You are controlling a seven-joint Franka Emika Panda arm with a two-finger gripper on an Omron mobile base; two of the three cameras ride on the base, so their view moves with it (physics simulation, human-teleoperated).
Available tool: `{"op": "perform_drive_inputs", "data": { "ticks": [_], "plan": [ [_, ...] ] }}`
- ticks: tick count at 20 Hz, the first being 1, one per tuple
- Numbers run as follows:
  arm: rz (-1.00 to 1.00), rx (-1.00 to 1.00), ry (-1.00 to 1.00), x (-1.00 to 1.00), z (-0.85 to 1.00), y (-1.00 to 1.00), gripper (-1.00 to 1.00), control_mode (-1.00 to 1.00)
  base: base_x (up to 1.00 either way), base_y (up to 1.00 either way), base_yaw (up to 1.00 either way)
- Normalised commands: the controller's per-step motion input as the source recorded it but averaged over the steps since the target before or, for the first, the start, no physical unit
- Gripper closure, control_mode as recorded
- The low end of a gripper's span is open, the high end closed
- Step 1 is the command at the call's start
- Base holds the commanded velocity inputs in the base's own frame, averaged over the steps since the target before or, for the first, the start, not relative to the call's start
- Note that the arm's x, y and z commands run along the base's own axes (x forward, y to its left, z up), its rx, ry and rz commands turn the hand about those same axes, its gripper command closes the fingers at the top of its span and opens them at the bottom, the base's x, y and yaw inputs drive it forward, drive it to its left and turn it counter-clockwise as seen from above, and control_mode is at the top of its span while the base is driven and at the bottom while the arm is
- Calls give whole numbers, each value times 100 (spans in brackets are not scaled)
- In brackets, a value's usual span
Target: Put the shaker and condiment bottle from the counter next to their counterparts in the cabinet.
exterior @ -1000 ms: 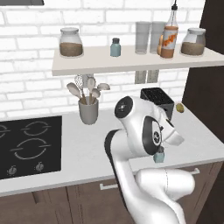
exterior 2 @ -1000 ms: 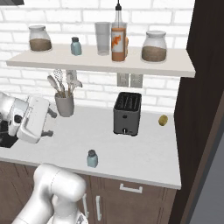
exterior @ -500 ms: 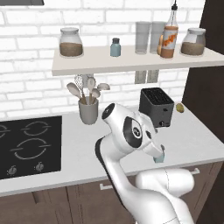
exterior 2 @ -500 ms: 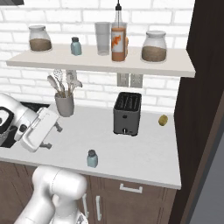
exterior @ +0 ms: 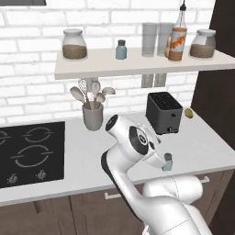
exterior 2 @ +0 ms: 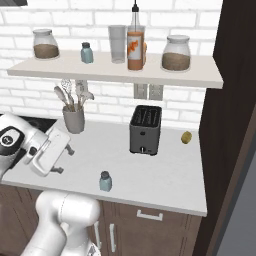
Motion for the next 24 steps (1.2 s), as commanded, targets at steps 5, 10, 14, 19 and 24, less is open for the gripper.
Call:
{"op": "perform_drive_inputs", "data": {
  "ticks": [5,10,14,19,24],
  "plan": [
    [0,0,2,12,-7,0,-100,-100,0,0,0],
    [1,-2,1,18,-5,0,-100,-100,0,0,0],
    [1,-6,4,20,-22,0,-100,-100,0,0,0],
    [3,-3,0,21,-56,11,-100,-100,0,0,0],
    [1,-1,0,12,-39,4,-100,-100,0,0,0]
  ]
}}
